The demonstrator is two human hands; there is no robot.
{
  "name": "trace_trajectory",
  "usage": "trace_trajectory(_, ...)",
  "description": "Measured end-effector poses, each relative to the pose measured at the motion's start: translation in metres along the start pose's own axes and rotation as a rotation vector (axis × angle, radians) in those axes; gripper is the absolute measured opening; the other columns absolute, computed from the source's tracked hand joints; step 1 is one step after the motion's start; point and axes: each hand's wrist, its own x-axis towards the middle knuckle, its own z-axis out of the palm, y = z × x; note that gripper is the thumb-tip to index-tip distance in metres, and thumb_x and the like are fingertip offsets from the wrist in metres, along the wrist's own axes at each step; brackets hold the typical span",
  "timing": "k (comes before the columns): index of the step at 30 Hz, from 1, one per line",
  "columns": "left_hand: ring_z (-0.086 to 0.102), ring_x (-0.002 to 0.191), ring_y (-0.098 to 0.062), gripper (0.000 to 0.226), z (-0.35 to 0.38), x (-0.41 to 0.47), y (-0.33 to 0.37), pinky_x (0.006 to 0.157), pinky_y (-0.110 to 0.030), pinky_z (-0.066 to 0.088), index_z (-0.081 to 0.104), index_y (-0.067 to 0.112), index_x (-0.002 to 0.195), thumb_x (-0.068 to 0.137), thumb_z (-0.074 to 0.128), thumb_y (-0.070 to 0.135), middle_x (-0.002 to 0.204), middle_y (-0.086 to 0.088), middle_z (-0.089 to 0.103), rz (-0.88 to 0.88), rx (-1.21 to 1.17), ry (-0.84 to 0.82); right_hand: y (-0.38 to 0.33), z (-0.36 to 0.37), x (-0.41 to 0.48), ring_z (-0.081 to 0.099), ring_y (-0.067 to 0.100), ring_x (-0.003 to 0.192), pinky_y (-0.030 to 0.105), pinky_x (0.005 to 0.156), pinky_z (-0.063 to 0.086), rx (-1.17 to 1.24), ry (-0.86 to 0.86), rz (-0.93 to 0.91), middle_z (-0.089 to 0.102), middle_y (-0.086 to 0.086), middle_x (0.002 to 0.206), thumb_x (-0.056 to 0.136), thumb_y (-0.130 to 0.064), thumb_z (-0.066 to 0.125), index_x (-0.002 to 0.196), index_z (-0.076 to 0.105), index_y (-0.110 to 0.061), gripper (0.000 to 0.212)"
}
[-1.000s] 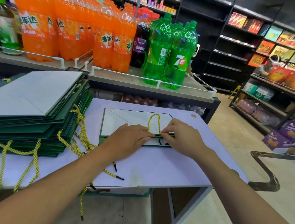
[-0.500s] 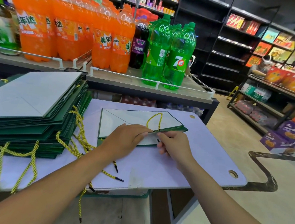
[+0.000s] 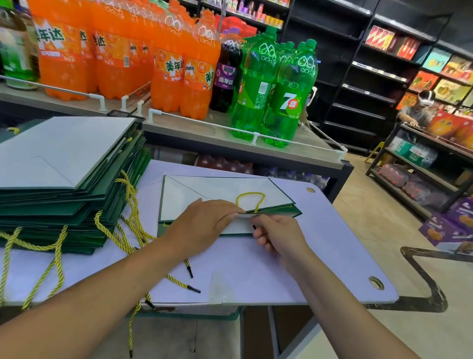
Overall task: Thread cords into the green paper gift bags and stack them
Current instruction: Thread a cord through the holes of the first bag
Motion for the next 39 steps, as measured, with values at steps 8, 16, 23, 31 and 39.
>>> trace_trajectory(8,0.053,0.127,-0.002,0.037,-0.002,-0.001,0.003,0.119,-0.051,0.030,0.064,0.037,0.134,0.110,0.037,0.044,0.136,0.020,0.063,-0.010,-0.003,0.011,-0.008,-0.009,-0.004,0.045,0.004,0.040,0.015,0.038,0.034,0.039,-0.063,0.086,0.060,-0.002,0.055,0.090,-0.010,0.069,0.077,0.070,-0.007,0.013)
trace_trajectory(16,0.053,0.127,-0.003,0.046,0.000,0.000,0.000,0.107,-0.055,0.041,0.063,0.040,0.134,0.106,0.028,0.053,0.134,0.022,0.063,0.024,0.057,0.026,-0.003,-0.001,-0.006,0.061,0.014,0.044,0.016,0.043,0.039,-0.336,-0.084,-0.135,0.074,0.006,0.064,0.095,-0.019,0.064,0.077,0.073,-0.006,0.024)
trace_trajectory(23,0.050,0.128,-0.004,0.037,-0.006,0.000,0.007,0.108,-0.045,0.038,0.057,0.044,0.137,0.106,0.041,0.053,0.139,0.024,0.057,0.063,0.230,-0.120,-0.018,-0.030,0.012,0.063,0.018,0.067,0.032,0.059,0.047,-0.728,0.279,-0.419,0.067,-0.006,0.066,0.092,-0.048,0.060,0.072,0.068,-0.026,0.031)
trace_trajectory(31,0.000,0.159,-0.016,0.085,-0.028,-0.006,-0.003,0.126,-0.054,0.002,0.012,0.041,0.162,0.090,0.020,0.085,0.172,0.011,0.008,-0.279,0.447,-0.288,-0.014,-0.024,0.046,0.066,0.014,0.084,0.033,0.070,0.056,-0.962,0.059,-0.259,0.070,-0.012,0.083,0.087,-0.044,0.069,0.083,0.071,-0.028,0.017)
trace_trajectory(39,-0.005,0.158,-0.014,0.088,-0.027,-0.007,0.001,0.126,-0.053,-0.002,0.010,0.044,0.162,0.088,0.025,0.088,0.172,0.011,-0.001,-0.296,0.452,-0.344,-0.018,-0.018,0.057,0.062,0.017,0.104,0.037,0.091,0.052,-0.923,-0.101,-0.241,0.067,-0.010,0.103,0.091,-0.037,0.071,0.133,0.056,-0.025,0.046)
